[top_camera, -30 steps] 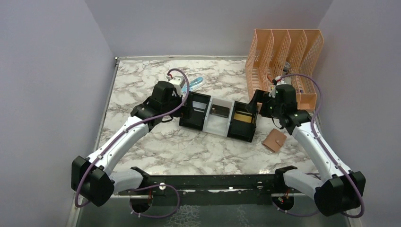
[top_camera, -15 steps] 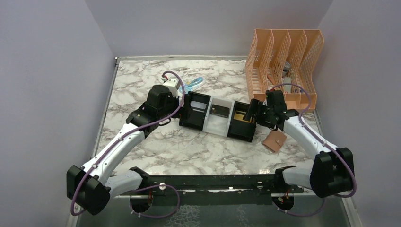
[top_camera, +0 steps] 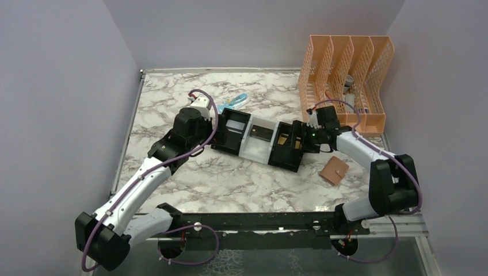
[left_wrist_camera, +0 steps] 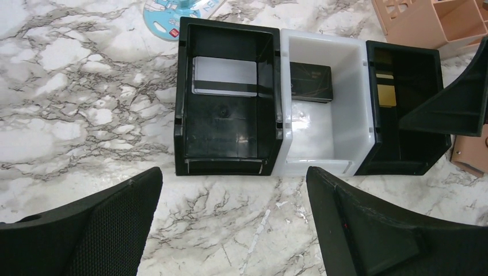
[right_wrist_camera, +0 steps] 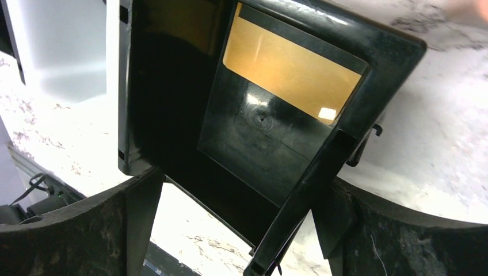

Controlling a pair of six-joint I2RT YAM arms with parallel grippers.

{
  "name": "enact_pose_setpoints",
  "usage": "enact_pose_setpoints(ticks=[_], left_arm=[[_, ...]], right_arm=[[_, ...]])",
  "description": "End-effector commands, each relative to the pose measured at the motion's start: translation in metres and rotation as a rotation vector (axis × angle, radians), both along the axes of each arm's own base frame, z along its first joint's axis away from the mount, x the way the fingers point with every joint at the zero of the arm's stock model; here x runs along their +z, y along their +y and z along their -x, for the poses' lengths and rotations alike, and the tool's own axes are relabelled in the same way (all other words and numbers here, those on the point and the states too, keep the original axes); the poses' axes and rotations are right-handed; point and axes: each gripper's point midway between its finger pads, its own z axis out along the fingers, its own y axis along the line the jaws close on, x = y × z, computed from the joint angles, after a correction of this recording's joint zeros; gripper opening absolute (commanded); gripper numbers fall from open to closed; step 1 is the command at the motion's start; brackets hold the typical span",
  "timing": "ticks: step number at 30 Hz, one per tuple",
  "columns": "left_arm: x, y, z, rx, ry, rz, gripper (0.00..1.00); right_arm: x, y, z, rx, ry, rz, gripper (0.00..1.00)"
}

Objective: Take the credit cards out of the card holder

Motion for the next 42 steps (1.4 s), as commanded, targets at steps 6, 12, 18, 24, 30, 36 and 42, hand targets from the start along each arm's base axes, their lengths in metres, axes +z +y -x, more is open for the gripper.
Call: enact_pose_setpoints(ticks=[6,12,18,24,30,36,42], left_arm=[[-0.006,0.005,0.003,0.038,0.014,0.009,0.99],[-0.023,-0.003,0.013,-0.006,0.074,0.027,0.99],[-0.046,-0.022,0.029,-0.113,0.16,0.083,0.99],[-0.075,-0.05,0.046,-0.222,0.28,0.19,0.99],[-0.089,-0.063,0.048,-0.247,0.328,0.247,0.99],[-0.082,-0.056,0.041,-0.211,0.275,0.231,0.99],[-0.067,-0.033,0.031,-0.099,0.161,0.193,0.99]], right_arm=[[0.026,0.053,-0.024,0.148,-0.082,-0.046,0.95],[0.028,0.082,-0.04,0.183,-0.086,-0.035,0.95],[0.028,0.09,-0.082,0.147,-0.124,0.042,0.96],[0.036,0.108,-0.122,0.193,-0.169,0.047,0.96],[0.047,0.107,-0.145,0.196,-0.187,0.111,0.97],[0.086,0.036,-0.14,-0.117,-0.322,0.325,0.99],[0.095,-0.072,-0.075,-0.496,-0.343,0.507,0.99]])
